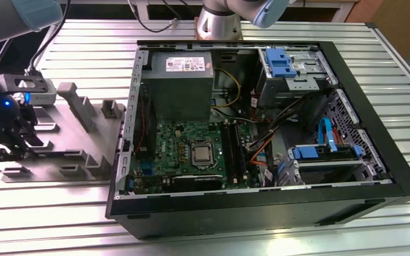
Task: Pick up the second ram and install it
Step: 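Pick up the second ram and move it above second insertion slot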
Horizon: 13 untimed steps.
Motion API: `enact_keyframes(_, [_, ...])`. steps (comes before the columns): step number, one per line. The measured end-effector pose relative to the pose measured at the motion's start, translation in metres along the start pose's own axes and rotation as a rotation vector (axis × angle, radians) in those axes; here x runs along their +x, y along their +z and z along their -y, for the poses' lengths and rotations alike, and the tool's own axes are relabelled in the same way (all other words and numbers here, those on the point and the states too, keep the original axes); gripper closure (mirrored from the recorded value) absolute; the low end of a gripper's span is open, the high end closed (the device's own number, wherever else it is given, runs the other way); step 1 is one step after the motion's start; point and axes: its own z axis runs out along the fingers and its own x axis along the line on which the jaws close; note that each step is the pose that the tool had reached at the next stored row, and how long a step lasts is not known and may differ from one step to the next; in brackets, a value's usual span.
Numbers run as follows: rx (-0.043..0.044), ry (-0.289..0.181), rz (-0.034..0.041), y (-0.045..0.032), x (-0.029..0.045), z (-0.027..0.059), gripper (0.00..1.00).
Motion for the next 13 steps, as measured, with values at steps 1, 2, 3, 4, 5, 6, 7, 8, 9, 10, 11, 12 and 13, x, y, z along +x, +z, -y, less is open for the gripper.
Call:
enact_keyframes(1, [0.0000,0.000,0.0000,0.0016,0.0000,0.0001,0.64])
enact_keyframes(2, [0.0001,0.000,0.0000,0.0033,0.0000,0.0002,0.64])
enact_keyframes(3, [0.0000,0.000,0.0000,0.0050,0.0000,0.0001,0.64])
enact_keyframes(4, [0.0000,0.000,0.0000,0.0064,-0.0001,0.0002,0.64])
enact_keyframes(5, [-0.0001,0.000,0.0000,0.0069,-0.0001,0.0002,0.64])
enact_keyframes(6, [-0.0002,0.000,-0.0001,0.0069,-0.0001,0.0002,0.64])
enact_keyframes(7, [-0.0003,0.000,-0.0002,0.0069,-0.0001,0.0002,0.64])
enact_keyframes(8, [-0.0002,0.000,-0.0001,0.0070,-0.0001,0.0002,0.64])
enact_keyframes(9, [-0.0001,0.000,0.0000,0.0071,-0.0001,0.0002,0.64])
enact_keyframes(10, [-0.0001,0.000,-0.0001,0.0071,-0.0001,0.0002,0.64])
enact_keyframes(11, [0.0001,0.000,0.0002,0.0076,-0.0001,0.0003,0.64])
enact_keyframes(12, [0.0004,0.000,0.0010,0.0086,-0.0002,0.0003,0.64])
enact_keyframes(13, [0.0003,0.000,0.0014,0.0092,-0.0002,0.0003,0.64])
